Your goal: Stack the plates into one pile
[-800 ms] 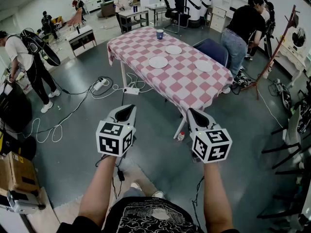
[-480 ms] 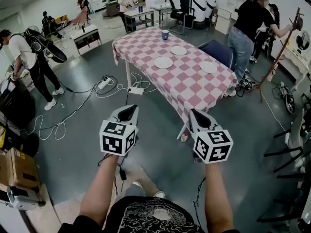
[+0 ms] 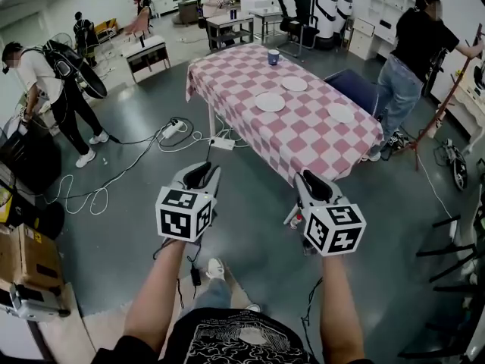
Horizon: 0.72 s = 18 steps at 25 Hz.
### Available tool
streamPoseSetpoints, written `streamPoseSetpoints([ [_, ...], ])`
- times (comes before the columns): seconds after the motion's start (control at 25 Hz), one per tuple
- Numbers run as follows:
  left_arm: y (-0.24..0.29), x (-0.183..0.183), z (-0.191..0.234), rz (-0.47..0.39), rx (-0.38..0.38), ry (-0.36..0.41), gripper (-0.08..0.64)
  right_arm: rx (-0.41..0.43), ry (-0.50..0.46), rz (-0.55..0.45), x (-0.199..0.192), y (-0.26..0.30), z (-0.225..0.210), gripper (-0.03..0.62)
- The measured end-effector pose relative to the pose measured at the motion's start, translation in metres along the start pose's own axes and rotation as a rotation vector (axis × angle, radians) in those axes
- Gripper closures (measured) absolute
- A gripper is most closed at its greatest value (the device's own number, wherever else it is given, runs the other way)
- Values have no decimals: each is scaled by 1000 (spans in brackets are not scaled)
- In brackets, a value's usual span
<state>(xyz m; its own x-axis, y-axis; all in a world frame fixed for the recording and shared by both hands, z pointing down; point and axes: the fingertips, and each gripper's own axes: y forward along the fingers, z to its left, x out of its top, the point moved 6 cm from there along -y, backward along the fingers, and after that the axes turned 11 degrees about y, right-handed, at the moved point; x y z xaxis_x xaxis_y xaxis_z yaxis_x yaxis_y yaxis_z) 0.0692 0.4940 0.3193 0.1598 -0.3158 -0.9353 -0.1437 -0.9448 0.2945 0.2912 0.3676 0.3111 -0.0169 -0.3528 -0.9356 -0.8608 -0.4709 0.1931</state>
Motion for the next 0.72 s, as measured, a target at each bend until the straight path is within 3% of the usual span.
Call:
streamPoseSetpoints([
  [0.28,41,-1,56,-8,14,-31,426,3,-11,18,12,67,-1,465],
  [0.72,116,11,163,-22,-35,-65,354,-65,9,18,46,176,9,389],
])
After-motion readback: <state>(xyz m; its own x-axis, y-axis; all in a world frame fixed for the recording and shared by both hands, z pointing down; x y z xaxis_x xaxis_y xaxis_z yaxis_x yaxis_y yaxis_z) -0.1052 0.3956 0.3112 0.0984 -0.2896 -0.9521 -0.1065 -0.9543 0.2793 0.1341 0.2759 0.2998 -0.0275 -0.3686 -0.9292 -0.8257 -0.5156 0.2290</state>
